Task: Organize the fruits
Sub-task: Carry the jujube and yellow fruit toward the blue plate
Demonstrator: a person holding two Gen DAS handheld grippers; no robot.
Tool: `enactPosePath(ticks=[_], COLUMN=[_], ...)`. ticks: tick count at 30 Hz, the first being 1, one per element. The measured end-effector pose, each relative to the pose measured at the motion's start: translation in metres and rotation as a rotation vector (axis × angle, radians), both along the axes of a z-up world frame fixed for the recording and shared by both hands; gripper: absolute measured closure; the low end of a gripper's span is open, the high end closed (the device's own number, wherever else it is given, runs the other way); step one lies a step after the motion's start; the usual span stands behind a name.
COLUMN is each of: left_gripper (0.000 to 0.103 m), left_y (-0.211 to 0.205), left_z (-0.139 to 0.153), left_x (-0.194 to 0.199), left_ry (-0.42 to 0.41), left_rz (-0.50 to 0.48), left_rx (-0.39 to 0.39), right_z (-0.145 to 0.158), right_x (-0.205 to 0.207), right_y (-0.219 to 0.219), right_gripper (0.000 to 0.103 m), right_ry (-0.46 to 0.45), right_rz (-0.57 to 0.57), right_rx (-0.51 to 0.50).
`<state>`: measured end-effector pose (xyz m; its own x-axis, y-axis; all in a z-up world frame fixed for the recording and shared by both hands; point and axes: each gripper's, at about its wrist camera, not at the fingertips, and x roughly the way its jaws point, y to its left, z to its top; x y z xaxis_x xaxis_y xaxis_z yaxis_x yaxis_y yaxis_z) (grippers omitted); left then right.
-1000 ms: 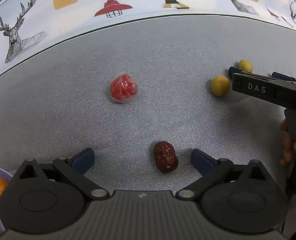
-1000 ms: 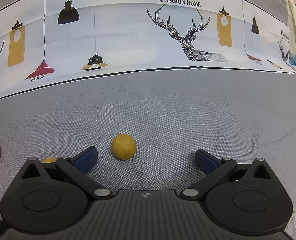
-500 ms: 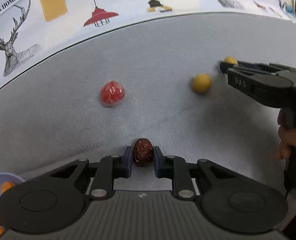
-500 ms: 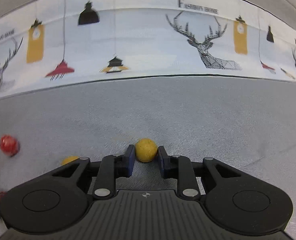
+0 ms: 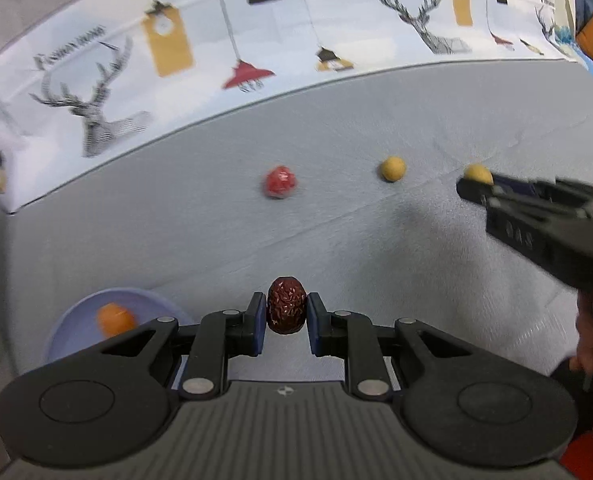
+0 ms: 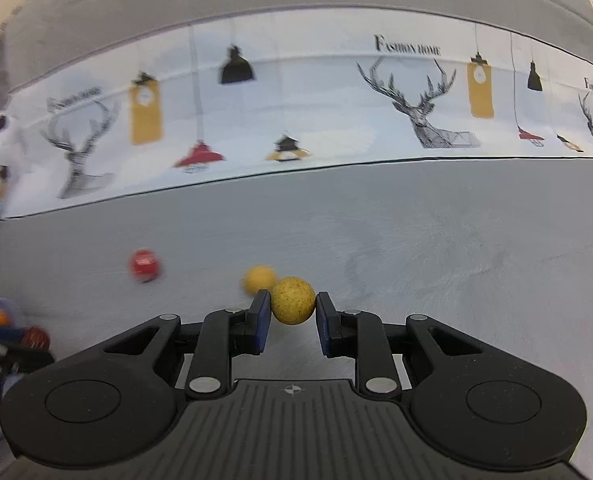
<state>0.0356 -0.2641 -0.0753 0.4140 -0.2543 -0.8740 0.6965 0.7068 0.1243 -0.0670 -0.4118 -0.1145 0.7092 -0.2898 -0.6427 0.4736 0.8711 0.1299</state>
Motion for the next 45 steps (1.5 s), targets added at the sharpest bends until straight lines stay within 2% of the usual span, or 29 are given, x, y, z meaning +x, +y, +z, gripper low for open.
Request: enactPosePath(ticks=[12,25,30,36,45], left_gripper=[0.080,0.080,0.080,0.080,0.080], left_y=[0.088,0.186,0.223,0.259,0.280], left_z=[0.079,0.129,0.134,0.125,0.113], left_x=[-0.043,-0.084,-0.098,-0.112,-0.116], left_ry=[-0.072,-0.119,-0.157,-0.147,-0.124], left_rz=[0.069,0.151,0.179,0.215,0.248], left_rx=[-0.094,-0.226,-0.230,-0.213,-0.221], right_z=[0.057,0.109,0.124,0.125,0.120], right_x=[-0.050,-0.089,-0.100,-0.110,-0.111], right_y=[0.110,0.205,0.238,0.274,0.293], right_gripper=[0.078,0.077,0.077,0.077,0.077], right_ry=[-0.084,-0.144,-0.160,-0.138,-0.087], right_rz=[0.131,0.312,0.375,0.447,0.469], right_rx=[0.049,-0.006,0.009,-0.011,-0.031])
